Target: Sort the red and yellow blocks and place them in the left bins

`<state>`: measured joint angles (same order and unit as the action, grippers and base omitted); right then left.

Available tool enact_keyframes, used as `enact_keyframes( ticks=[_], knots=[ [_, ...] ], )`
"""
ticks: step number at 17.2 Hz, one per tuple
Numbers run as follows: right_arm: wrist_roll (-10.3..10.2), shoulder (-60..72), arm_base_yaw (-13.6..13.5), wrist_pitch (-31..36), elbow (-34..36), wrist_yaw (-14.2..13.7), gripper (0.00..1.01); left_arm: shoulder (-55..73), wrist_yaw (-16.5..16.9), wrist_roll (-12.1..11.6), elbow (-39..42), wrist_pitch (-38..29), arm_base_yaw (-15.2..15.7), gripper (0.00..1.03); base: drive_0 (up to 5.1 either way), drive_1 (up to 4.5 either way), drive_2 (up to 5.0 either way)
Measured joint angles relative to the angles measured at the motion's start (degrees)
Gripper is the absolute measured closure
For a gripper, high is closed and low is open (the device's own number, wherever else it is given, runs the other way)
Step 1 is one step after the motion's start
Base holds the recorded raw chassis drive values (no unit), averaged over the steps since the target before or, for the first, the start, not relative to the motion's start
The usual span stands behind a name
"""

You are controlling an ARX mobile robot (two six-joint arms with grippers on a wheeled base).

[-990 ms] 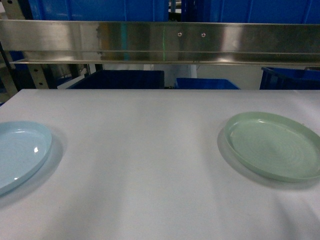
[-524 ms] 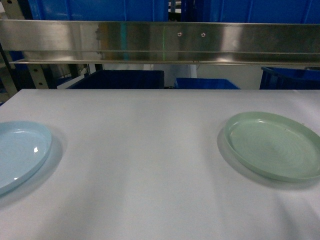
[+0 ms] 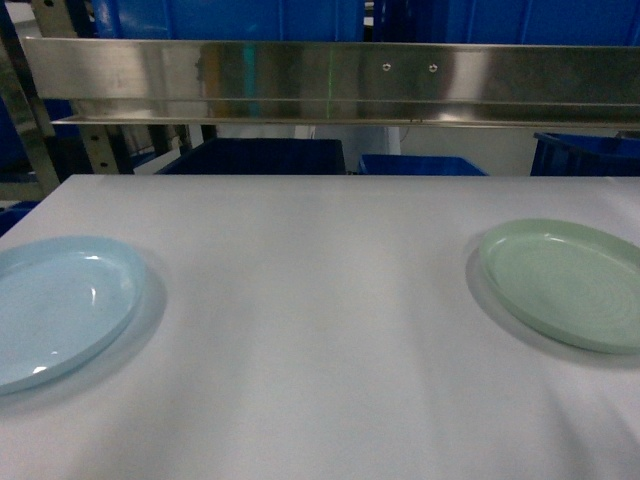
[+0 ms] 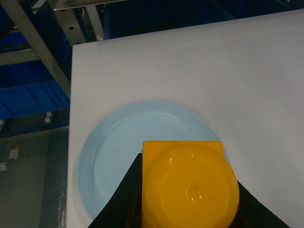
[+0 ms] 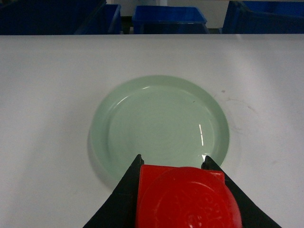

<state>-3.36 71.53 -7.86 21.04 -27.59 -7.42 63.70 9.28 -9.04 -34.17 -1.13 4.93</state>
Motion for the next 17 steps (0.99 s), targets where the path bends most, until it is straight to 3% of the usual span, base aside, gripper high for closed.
enact_keyframes(
  ticks=[5,17],
  knots=[
    [0.0,0.04,0.0,-0.09,-0.02,0.0,0.73,-0.02,0.0,0.0,0.0,0.15,0.04,0.76,-4.4,0.07,4.2],
    [0.0,0.0,0.0,0.0,-0.09,0.02,0.73,-0.02,-0.07,0.0,0.02,0.04,0.15,0.76,-5.0,2.47,2.5]
  ],
)
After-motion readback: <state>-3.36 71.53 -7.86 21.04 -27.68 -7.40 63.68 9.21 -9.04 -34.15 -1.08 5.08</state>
